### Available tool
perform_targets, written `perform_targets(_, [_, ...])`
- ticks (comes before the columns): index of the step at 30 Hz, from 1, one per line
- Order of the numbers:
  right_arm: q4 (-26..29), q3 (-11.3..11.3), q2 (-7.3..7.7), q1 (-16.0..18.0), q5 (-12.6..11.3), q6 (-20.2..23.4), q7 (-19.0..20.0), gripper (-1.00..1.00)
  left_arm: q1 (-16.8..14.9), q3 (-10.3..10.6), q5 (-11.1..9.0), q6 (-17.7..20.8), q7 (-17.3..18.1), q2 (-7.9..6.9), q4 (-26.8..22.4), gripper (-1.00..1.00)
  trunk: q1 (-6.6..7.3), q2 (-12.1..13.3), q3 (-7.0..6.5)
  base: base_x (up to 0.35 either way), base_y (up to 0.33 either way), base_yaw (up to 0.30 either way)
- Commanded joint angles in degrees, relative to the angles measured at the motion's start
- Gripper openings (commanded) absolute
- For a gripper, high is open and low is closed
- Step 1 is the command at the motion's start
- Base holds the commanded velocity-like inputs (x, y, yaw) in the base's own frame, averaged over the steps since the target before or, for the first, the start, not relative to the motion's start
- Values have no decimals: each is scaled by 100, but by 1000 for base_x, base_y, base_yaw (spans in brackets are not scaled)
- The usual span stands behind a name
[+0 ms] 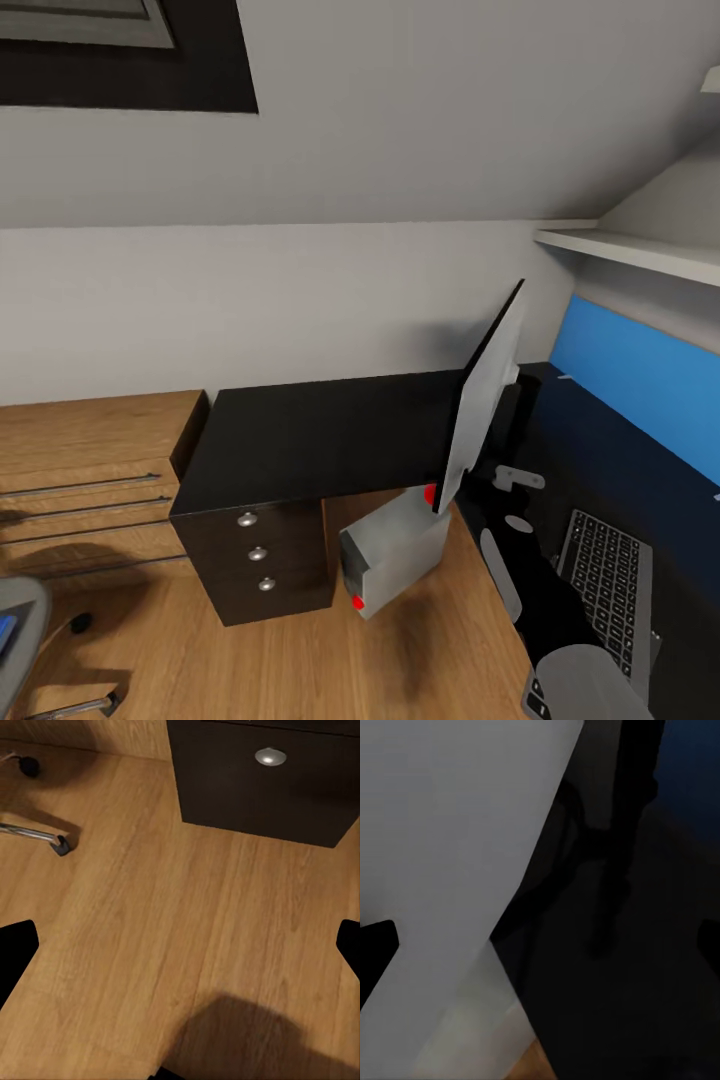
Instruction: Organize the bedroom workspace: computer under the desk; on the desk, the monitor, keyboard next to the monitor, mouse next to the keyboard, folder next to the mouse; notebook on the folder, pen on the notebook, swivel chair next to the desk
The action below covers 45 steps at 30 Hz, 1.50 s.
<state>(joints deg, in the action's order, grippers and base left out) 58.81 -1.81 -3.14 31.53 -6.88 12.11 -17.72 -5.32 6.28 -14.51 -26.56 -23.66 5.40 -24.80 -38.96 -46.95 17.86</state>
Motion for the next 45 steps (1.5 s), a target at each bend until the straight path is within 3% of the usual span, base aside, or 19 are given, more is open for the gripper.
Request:
perform_targets(1, [9, -5, 1, 4, -41, 14, -21, 100, -4, 49, -43, -22, -43, -4, -2, 100, -1, -6, 7, 0, 0, 14])
perform_targets(8, [-210, -19, 12, 6, -23, 8, -36, 100, -4, 49, -43, -30, -29, -1, -21, 100, -1, -6, 7, 0, 0, 6])
perform_targets(11, [-735, -41, 52, 20, -24, -29, -43, 100, -4, 49, -43, -26, -26, 3, -24, 100, -1, -6, 7, 0, 0, 0])
perform_targets(27, [-1509, -79, 430, 98, -24, -301, -50, 100, -4, 49, -43, -23, -30, 5, -25, 100, -1, -6, 7, 0, 0, 0])
perform_targets(33, [-2118, -267, 526, 374, -24, -530, -47, 100, -4, 54, -43, -23, -33, 7, -25, 100, -1, -6, 7, 0, 0, 0])
perform_targets(41, [-3021, -301, 608, 749, -31, -1006, -47, 100, -4, 57, -40, -16, -33, 14, -25, 100, -1, -6, 7, 0, 0, 0])
perform_targets(45, [-3184, -302, 622, 809, -34, -1131, -47, 100, -4, 57, -35, -14, -34, 14, -25, 100, -1, -6, 7, 0, 0, 0])
